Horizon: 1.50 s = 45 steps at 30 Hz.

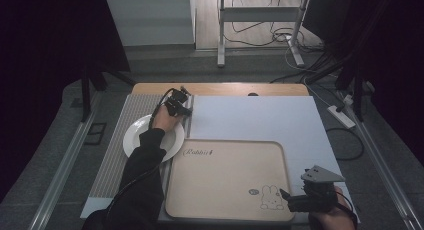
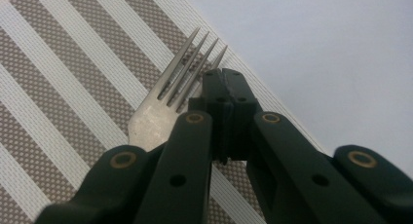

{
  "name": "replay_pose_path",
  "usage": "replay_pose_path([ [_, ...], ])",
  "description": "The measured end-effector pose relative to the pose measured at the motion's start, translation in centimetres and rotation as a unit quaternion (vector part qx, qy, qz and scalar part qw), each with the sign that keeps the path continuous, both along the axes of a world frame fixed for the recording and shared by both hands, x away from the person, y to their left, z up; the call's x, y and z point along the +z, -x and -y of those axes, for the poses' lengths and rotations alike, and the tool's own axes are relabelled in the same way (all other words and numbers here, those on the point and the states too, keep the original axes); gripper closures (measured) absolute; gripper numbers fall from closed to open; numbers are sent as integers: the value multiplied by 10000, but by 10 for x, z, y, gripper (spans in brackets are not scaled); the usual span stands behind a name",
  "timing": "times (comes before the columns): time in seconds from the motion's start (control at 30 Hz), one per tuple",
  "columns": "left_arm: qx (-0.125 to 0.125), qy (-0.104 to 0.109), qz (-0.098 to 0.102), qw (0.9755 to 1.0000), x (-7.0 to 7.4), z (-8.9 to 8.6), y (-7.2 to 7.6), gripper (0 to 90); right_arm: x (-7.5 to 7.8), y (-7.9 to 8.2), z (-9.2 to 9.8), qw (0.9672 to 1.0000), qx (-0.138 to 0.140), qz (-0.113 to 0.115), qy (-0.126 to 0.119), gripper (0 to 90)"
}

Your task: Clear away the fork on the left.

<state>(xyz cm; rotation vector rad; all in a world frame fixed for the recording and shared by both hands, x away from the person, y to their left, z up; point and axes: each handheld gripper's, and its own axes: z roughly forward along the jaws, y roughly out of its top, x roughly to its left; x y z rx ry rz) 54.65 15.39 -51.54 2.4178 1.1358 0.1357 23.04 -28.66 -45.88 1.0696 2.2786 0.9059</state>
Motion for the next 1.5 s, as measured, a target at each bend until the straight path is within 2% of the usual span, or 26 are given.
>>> replay_pose_path([
  [0.1,2,41,-57,10000,0,-1,-1,888,0,0,0,10000,10,3,-16,0],
  [0.17,-62,224,-88,9997,3,-3,0,887,0,0,0,10000,9,-9,-24,0],
  [0.27,-73,323,-55,9994,6,-7,1,862,0,0,1,10000,6,-14,-25,0],
  [0.37,-75,247,110,9996,15,-17,2,670,0,0,0,10000,20,1,8,0],
  [0.43,-41,240,167,9996,17,-24,1,576,0,0,0,10000,24,-2,11,0],
  [0.5,-37,264,169,9995,17,-27,1,474,0,0,0,10000,21,-4,11,0],
  [0.53,-29,243,202,9995,17,-29,1,474,0,0,0,10000,23,-5,13,0],
  [0.57,1,130,283,9995,15,-34,0,367,0,0,0,10000,28,-6,12,0],
  [0.7,228,14,267,9994,11,-44,-4,164,0,0,-1,10000,41,-12,11,0],
  [0.83,256,-59,76,9996,4,-51,-8,64,0,0,-1,10000,52,-27,15,0],
  [0.9,282,-238,37,9993,0,-54,-9,55,0,0,-1,10000,56,-18,11,0],
  [1.0,310,-307,-12,9990,-4,-58,-10,78,0,0,-1,10000,60,-18,8,0],
  [1.03,311,-408,-25,9987,-7,-61,-11,100,0,0,-1,10000,62,-19,10,0],
  [1.13,315,-359,71,9988,-7,-68,-10,178,0,0,-1,10000,70,-16,10,0],
  [1.33,263,-295,150,9991,-4,-83,-7,447,0,0,-1,10000,93,-23,25,0],
  [1.5,340,-240,198,9989,-4,-94,-4,725,0,1,-1,9999,101,-20,53,0],
])
